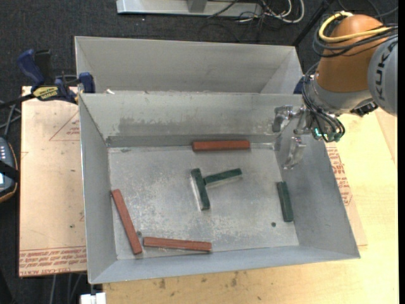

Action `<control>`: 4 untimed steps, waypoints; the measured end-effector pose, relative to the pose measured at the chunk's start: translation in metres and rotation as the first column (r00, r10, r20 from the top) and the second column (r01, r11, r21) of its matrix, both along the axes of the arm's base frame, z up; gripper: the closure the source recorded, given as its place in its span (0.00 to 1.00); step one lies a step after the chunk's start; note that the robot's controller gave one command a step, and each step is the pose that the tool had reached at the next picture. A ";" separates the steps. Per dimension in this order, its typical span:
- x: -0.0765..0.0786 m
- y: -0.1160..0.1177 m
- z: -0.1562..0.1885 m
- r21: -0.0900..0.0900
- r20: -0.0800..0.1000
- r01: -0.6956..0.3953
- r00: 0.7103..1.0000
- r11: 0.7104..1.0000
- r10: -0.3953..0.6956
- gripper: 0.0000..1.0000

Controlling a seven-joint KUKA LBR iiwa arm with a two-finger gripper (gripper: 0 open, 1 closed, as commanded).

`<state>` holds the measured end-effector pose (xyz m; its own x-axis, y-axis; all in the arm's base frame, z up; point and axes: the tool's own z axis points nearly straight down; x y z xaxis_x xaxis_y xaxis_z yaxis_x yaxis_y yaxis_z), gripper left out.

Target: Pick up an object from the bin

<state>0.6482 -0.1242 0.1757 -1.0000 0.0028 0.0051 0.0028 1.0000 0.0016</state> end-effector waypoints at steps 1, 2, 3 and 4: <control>0.002 0.000 0.005 -0.001 0.007 -0.002 1.000 1.000 0.002 0.00; -0.029 0.049 -0.007 -0.002 0.007 -0.144 0.990 0.990 0.144 0.00; -0.024 0.097 -0.030 -0.001 0.008 -0.399 0.917 0.917 0.399 0.00; -0.021 0.121 -0.031 -0.001 0.008 -0.414 0.910 0.910 0.414 0.00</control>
Offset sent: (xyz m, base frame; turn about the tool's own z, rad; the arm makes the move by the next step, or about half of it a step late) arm -0.0624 0.1014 -0.0196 -0.3029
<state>0.6276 -0.0036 0.1448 -0.9114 -0.4116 -0.0032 -0.4116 0.9114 0.0007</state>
